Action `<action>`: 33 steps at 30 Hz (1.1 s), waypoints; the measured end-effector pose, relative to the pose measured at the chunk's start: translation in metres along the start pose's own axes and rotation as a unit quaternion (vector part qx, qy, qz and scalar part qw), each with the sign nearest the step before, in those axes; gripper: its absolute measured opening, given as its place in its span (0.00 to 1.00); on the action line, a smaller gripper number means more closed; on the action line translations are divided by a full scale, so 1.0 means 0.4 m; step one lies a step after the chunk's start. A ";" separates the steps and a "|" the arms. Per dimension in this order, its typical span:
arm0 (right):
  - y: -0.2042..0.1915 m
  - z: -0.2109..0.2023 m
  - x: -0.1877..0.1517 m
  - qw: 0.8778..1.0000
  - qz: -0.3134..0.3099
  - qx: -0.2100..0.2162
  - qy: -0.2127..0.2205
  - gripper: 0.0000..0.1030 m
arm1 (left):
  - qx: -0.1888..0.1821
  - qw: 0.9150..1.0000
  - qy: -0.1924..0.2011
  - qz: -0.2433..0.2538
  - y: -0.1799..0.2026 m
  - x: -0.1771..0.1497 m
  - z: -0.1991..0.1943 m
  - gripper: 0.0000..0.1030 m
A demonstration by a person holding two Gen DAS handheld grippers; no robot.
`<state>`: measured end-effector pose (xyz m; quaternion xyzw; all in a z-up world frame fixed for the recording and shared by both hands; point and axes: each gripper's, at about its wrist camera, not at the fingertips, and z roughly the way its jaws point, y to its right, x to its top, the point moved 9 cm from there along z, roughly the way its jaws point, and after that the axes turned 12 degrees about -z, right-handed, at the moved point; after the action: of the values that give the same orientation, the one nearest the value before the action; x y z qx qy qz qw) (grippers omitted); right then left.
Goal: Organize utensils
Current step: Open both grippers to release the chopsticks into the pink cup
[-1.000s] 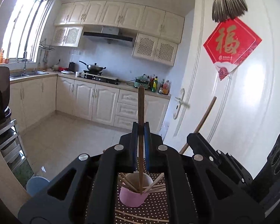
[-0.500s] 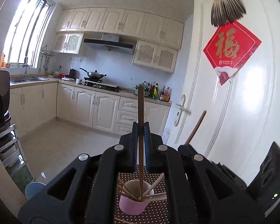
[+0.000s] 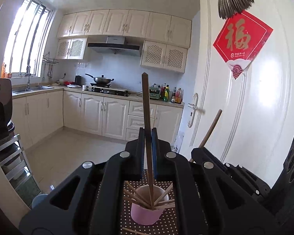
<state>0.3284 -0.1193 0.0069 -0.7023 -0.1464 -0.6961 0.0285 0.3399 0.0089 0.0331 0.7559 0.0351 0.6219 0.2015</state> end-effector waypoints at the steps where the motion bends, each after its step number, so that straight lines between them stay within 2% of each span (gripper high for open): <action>1: 0.000 0.000 -0.002 1.000 0.002 0.002 -0.002 0.04 | -0.002 1.000 -0.001 -0.003 -0.001 0.000 0.000 0.07; 4: -0.001 0.000 -0.006 1.000 0.004 0.002 -0.006 0.04 | 0.009 1.000 0.016 -0.010 -0.016 0.009 -0.004 0.07; 6: 0.003 0.002 -0.007 1.000 0.006 0.004 -0.011 0.04 | 0.011 1.000 0.005 -0.012 -0.020 -0.001 0.007 0.07; 8: 0.003 0.002 -0.014 1.000 0.006 0.005 -0.015 0.04 | 0.013 1.000 0.010 -0.013 -0.025 -0.010 0.008 0.07; 13: 0.005 0.007 -0.036 0.999 0.013 0.008 -0.028 0.05 | 0.009 0.999 -0.034 -0.019 -0.035 -0.056 0.039 0.07; 20: 0.006 0.008 -0.051 0.999 0.020 0.009 -0.038 0.05 | 0.008 0.997 -0.070 -0.023 -0.043 -0.094 0.049 0.10; 21: 0.005 0.007 -0.052 0.999 0.021 0.009 -0.040 0.05 | 0.009 0.997 -0.077 -0.022 -0.042 -0.100 0.050 0.20; 22: 0.005 0.007 -0.052 0.999 0.023 0.010 -0.042 0.05 | 0.012 0.997 -0.076 -0.019 -0.041 -0.102 0.046 0.42; 23: 0.004 0.007 -0.053 0.999 0.024 0.011 -0.043 0.05 | 0.013 0.997 -0.071 -0.017 -0.040 -0.101 0.041 0.55; 24: 0.003 0.008 -0.054 0.998 0.026 0.012 -0.047 0.05 | 0.012 0.998 -0.061 -0.014 -0.036 -0.096 0.030 0.61; 27: 0.003 0.007 -0.057 0.998 0.035 0.016 -0.053 0.07 | 0.016 0.998 -0.057 -0.002 -0.029 -0.091 0.013 0.61; 33: 0.004 -0.018 -0.037 0.998 0.041 0.017 -0.048 0.07 | 0.017 0.998 -0.064 -0.009 -0.032 -0.080 -0.016 0.61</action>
<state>0.3221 -0.1249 -0.0071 -0.7398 -0.1304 -0.6572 0.0616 0.3293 0.0128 0.0000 0.7969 0.0397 0.5699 0.1964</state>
